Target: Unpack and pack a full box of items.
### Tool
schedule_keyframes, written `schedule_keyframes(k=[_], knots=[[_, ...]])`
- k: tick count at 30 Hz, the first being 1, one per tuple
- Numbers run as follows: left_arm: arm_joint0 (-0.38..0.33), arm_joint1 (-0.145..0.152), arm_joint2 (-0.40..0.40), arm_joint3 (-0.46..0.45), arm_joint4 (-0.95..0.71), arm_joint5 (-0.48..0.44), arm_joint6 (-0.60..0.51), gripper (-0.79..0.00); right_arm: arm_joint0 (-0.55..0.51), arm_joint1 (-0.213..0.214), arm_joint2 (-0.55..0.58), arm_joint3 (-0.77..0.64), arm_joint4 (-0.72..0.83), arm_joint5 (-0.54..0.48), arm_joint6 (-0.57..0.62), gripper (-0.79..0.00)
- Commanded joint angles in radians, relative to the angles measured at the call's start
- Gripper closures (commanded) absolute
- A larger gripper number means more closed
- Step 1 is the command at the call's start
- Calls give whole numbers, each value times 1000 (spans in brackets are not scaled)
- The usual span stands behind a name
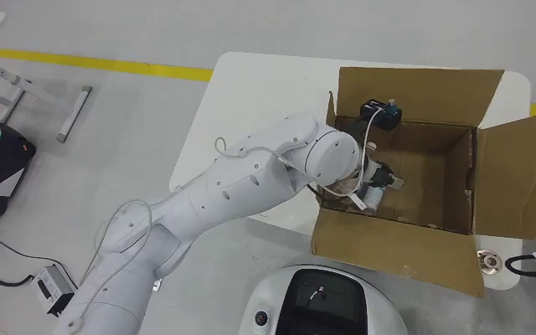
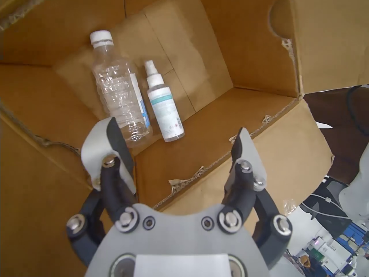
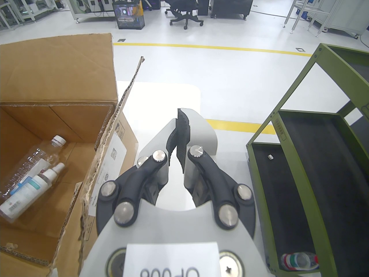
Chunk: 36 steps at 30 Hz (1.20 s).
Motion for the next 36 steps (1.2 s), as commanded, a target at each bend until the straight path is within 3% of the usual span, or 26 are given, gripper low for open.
schedule_keyframes(k=[1,7,9,15,21,25,28,29,36], knots=[[-6,0,-13,-22,11,-39,19,-785,0,0,0,0,0,0,0,0],[-24,8,-40,-89,86,-135,8,-785,0,0,0,0,0,0,0,0],[-38,11,-48,-121,109,-169,-29,-785,-9,-2,-6,3,53,-17,23,-55],[-18,23,-105,-180,106,-208,-50,-785,-17,16,34,-18,-46,-196,189,-123],[13,33,-147,-235,123,-200,-66,-785,-56,34,65,-60,-161,-367,407,0],[19,34,-151,-245,121,-199,-67,-785,-96,41,74,-112,-220,-427,514,0],[19,34,-151,-245,121,-199,-67,-785,-118,40,105,-133,-202,-384,520,0],[19,34,-151,-245,121,-199,-67,-785,-100,31,146,-118,-190,-215,485,0],[19,34,-151,-245,121,-199,-67,-785,-100,31,146,-118,-190,-215,485,0]])
